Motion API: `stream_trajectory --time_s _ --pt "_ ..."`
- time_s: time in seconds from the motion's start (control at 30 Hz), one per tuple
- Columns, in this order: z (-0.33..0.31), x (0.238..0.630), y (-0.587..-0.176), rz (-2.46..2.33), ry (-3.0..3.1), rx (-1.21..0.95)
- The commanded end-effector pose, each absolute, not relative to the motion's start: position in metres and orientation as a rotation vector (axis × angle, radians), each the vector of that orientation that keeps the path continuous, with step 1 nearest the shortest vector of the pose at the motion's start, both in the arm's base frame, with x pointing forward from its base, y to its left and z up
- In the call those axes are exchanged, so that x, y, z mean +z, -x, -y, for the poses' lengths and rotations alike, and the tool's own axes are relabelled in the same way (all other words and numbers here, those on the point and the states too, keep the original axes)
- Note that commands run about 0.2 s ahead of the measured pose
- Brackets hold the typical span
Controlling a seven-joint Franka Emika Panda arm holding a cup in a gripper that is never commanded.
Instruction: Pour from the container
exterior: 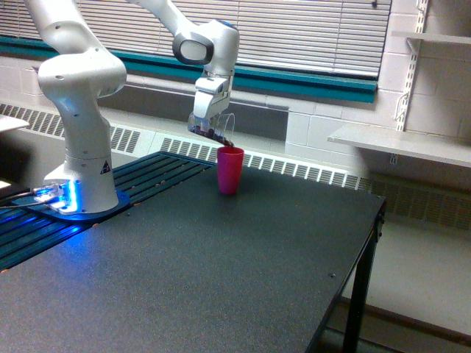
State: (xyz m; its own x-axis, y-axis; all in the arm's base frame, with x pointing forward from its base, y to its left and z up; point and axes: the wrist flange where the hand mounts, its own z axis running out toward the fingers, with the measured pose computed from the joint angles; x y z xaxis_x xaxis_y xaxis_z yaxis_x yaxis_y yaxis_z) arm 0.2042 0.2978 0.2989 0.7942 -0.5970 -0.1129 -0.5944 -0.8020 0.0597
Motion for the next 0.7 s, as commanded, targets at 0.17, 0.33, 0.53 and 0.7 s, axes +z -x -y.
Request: stream_trajectory --time_s 0.17,0.33,0.53,0.7 --pt "-0.3023 0.2965 -0.2107 0.917 -2.995 -0.236" --pt "-0.3030 0.2957 -0.2139 0.902 -3.000 -0.245" --pt "-0.3044 0.2941 -0.2165 0.884 -3.006 -0.263" --pt "-0.3062 0.2917 -0.2167 0.873 -3.008 -0.282"
